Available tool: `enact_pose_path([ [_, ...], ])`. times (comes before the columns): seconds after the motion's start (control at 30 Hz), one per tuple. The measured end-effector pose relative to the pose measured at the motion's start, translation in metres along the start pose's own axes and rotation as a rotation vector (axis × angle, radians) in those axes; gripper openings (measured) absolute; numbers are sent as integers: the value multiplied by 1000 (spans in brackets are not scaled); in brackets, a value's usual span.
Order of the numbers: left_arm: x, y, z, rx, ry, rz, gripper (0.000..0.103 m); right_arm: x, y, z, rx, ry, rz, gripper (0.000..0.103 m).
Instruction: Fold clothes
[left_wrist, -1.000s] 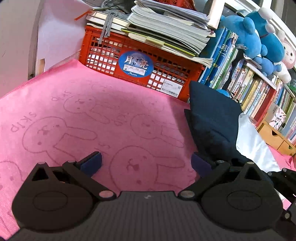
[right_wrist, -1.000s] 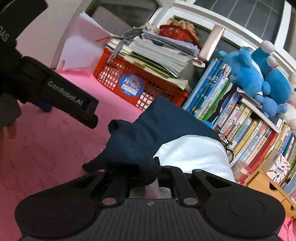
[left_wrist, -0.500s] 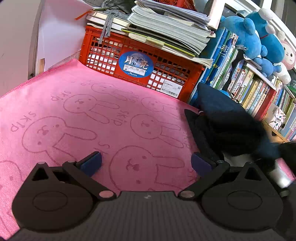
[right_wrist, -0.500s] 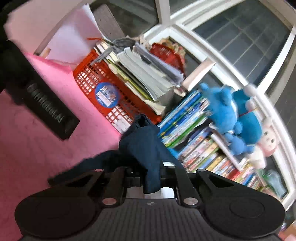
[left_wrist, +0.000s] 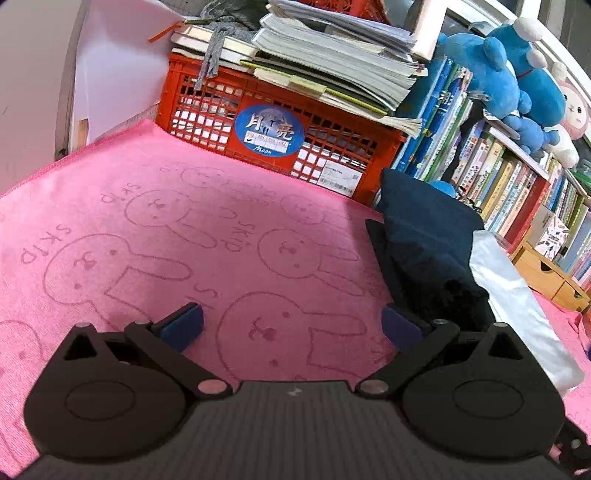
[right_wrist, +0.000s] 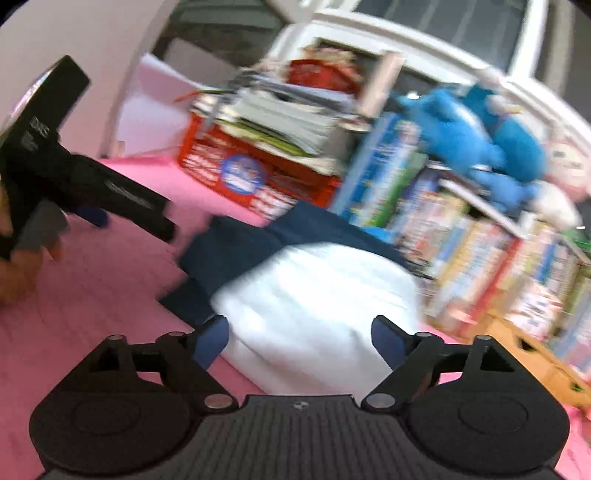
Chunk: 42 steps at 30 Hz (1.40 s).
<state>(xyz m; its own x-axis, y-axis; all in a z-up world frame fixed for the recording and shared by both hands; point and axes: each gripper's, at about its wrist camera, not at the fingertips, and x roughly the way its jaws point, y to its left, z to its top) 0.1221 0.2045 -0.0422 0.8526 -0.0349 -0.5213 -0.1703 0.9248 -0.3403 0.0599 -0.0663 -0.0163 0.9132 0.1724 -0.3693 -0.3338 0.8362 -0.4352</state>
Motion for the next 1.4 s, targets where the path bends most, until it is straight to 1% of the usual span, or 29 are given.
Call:
enact_pose_path([
  [0.07, -2, -6, -1, 30, -8, 5, 103, -3, -14, -15, 2, 45, -79, 87],
  [0.13, -10, -22, -3, 111, -33, 51, 103, 1, -22, -27, 11, 93, -140, 86],
  [0.17, -17, -31, -5, 156, -58, 58, 103, 5, -26, -31, 24, 110, -157, 86],
  [0.2, -26, -41, -7, 188, -86, 46, 103, 9, -31, -34, 43, 122, -166, 86],
  [0.3, -47, -67, -4, 208, -148, -28, 103, 21, -40, -34, 136, 142, -149, 83],
  [0.33, -47, -73, -3, 214, -152, -38, 103, 24, -42, -32, 166, 148, -139, 82],
  [0.37, -43, -81, -1, 232, -145, -29, 103, 25, -43, -30, 189, 142, -131, 81],
  [0.4, -34, -88, -2, 256, -129, 8, 103, 27, -46, -28, 209, 131, -124, 81],
  [0.47, -10, -96, -6, 306, -70, 116, 103, 29, -48, -27, 239, 127, -125, 79],
  [0.53, 13, -94, -16, 345, -3, 188, 103, 32, -52, -28, 269, 151, -132, 76],
  [0.57, 18, -90, -19, 342, 27, 188, 103, 32, -55, -30, 293, 164, -131, 76],
  [0.63, 21, -80, -18, 302, 61, 164, 103, 33, -63, -34, 332, 183, -130, 76],
  [0.73, 20, -76, -22, 305, 70, 169, 103, 43, -73, -36, 383, 217, -114, 76],
  [0.8, 20, -75, -24, 307, 73, 172, 103, 58, -78, -37, 395, 283, -90, 75],
  [0.83, 20, -75, -24, 304, 76, 171, 103, 63, -82, -37, 416, 297, -73, 74],
  [0.87, 21, -74, -24, 296, 79, 166, 103, 66, -87, -36, 450, 296, -53, 66],
  [0.9, 21, -72, -23, 289, 79, 161, 103, 67, -90, -36, 473, 298, -28, 53],
  [0.93, 21, -73, -23, 291, 78, 160, 103, 69, -94, -36, 496, 301, -3, 44],
  [0.97, 21, -78, -21, 303, 72, 170, 103, 68, -94, -34, 487, 300, 2, 23],
  [1.0, 21, -84, -19, 318, 64, 182, 103, 64, -89, -29, 430, 296, -23, 19],
  [1.07, 17, -93, -22, 362, 47, 216, 103, 53, -77, -23, 291, 253, -89, 17],
  [1.13, 12, -101, -24, 379, 53, 212, 103, 39, -67, -21, 164, 199, -154, 17],
  [1.2, 7, -108, -27, 394, 58, 203, 103, 25, -68, -22, 138, 163, -189, 16],
  [1.27, -1, -114, -33, 401, 68, 167, 103, 11, -74, -26, 138, 139, -219, 16],
  [1.33, -10, -122, -44, 418, 81, 138, 103, -4, -84, -32, 144, 134, -235, 16],
  [1.4, -23, -133, -58, 456, 83, 104, 103, -21, -94, -42, 149, 138, -237, 16],
])
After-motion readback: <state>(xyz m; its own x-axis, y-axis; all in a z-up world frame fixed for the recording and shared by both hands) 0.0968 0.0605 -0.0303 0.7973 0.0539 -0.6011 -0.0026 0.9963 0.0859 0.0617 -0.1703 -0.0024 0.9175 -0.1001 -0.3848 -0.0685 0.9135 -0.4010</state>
